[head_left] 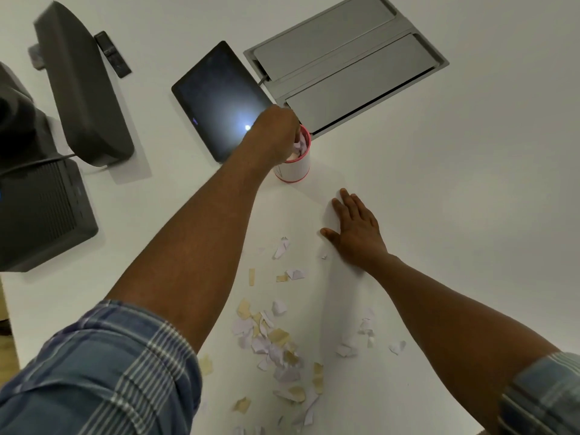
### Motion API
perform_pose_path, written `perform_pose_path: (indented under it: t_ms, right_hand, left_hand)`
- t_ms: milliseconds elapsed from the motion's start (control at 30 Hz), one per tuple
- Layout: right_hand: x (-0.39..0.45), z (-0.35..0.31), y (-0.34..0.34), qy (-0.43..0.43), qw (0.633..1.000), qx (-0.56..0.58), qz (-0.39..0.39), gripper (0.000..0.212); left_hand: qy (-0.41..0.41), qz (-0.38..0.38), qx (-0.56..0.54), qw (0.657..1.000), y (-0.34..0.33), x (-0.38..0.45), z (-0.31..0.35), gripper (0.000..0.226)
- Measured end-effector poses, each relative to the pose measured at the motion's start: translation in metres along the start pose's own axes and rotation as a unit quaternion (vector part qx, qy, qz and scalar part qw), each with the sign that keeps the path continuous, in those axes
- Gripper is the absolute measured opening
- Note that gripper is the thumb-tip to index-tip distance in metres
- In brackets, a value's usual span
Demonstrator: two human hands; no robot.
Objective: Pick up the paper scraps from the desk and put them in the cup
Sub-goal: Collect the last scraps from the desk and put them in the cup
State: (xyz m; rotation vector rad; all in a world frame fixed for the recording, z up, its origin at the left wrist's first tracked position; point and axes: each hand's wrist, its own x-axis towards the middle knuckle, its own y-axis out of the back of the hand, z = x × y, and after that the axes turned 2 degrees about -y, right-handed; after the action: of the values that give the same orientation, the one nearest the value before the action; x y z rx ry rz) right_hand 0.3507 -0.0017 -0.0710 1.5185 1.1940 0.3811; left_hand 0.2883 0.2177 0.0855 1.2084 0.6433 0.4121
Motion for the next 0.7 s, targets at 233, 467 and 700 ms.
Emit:
perform_pose_path:
  t_ms: [233, 467, 700]
  right_hand:
    - [0.003, -0.005, 0.013, -0.009, 0.999, -0.006, -0.041, 0.078]
    - [-0.017, -0.009, 0.052, 0.027, 0.993, 0.009, -0.118, 0.069]
    - [-0.109, 0.022, 0.023, 0.034, 0.996, 0.063, 0.049, 0.061]
  left_hand:
    - [0.039, 0.159, -0.13, 0.978, -0.025, -0.107, -0.047, 0.023]
    - [0.113, 0.165, -0.172, 0.965, -0.082, -0.241, -0.078, 0.045]
    - [0.206, 0.116, -0.157, 0.959, -0.14, -0.345, -0.077, 0.047]
